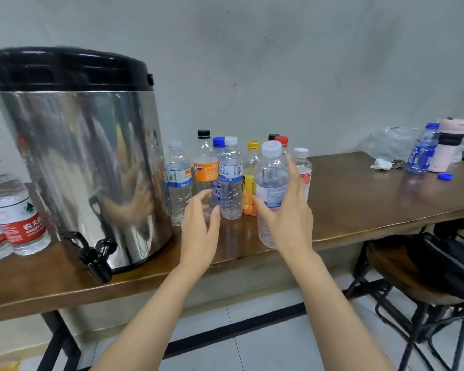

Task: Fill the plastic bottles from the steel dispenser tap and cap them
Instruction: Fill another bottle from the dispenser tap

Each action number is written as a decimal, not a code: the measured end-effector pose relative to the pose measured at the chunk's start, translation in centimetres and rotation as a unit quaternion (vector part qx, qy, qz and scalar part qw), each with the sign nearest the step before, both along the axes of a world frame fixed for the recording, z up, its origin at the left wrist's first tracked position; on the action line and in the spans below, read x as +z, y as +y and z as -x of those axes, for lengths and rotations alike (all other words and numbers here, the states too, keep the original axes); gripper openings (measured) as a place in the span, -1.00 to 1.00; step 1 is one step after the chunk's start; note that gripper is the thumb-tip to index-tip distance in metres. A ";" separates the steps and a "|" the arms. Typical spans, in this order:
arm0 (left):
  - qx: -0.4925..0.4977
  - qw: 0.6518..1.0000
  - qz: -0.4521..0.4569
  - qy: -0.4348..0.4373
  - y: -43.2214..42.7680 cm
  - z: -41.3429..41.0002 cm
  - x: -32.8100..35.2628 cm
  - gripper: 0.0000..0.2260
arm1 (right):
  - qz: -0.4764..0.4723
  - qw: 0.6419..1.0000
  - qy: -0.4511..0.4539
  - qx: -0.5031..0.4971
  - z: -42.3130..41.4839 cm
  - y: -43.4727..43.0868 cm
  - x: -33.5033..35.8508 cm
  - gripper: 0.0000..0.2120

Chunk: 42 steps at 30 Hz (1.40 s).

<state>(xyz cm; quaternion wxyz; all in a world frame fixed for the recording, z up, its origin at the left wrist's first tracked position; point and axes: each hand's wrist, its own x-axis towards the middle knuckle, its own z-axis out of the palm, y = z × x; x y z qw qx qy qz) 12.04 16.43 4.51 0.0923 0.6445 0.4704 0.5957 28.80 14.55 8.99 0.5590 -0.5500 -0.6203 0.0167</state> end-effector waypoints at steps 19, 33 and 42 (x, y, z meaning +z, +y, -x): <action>0.002 0.998 0.055 0.014 -12.2 9.2 8.5 -0.83 | 0.049 0.981 -0.029 0.187 14.1 -10.7 -5.8 -0.12; 0.056 0.989 0.102 0.093 -14.7 14.0 8.2 -0.73 | 0.067 0.965 -0.032 0.253 16.7 -11.7 -7.2 -0.13; -0.041 0.990 0.133 0.031 -15.9 16.5 8.0 -0.77 | 0.052 0.968 -0.081 0.231 18.6 -11.8 -7.3 -0.10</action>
